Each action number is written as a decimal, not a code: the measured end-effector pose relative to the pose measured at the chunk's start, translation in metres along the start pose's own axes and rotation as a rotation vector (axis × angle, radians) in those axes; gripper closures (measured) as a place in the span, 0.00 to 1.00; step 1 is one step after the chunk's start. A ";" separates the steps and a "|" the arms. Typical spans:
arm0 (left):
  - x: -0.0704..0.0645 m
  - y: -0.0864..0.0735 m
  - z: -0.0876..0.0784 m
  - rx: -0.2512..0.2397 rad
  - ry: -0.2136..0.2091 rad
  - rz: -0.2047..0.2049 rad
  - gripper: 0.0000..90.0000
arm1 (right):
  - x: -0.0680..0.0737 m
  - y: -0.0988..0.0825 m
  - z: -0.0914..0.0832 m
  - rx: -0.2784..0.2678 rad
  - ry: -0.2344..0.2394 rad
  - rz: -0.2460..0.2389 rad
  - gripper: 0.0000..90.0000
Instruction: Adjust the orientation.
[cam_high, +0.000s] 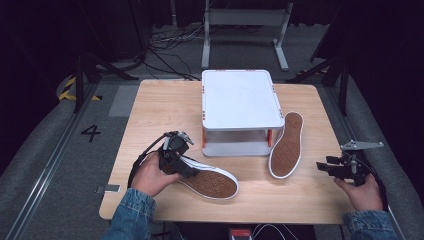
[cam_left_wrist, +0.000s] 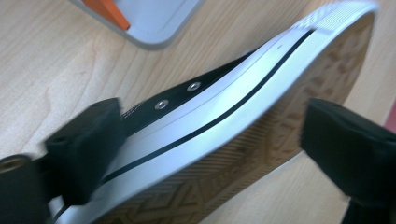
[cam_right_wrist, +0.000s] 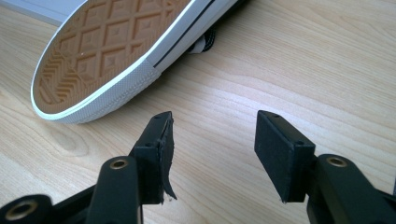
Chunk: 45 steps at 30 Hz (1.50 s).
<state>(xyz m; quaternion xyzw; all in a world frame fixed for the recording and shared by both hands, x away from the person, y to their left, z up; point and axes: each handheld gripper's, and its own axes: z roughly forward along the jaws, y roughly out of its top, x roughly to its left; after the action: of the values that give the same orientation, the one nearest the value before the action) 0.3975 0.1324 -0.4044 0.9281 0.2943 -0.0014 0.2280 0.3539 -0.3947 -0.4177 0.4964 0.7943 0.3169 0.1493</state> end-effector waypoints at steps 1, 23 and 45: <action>0.002 0.000 0.003 0.014 0.005 0.018 0.00 | 0.000 -0.001 -0.001 0.000 0.001 0.004 0.54; -0.014 -0.025 0.002 0.110 -0.001 0.154 0.13 | 0.007 0.007 0.006 -0.008 0.032 -0.044 0.52; -0.044 -0.036 -0.025 0.071 -0.014 0.190 0.63 | 0.013 0.023 0.019 -0.023 0.061 -0.089 0.52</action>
<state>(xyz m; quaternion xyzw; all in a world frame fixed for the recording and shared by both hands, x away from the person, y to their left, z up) 0.3380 0.1454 -0.3912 0.9593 0.2033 0.0032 0.1959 0.3744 -0.3696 -0.4157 0.4490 0.8160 0.3342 0.1444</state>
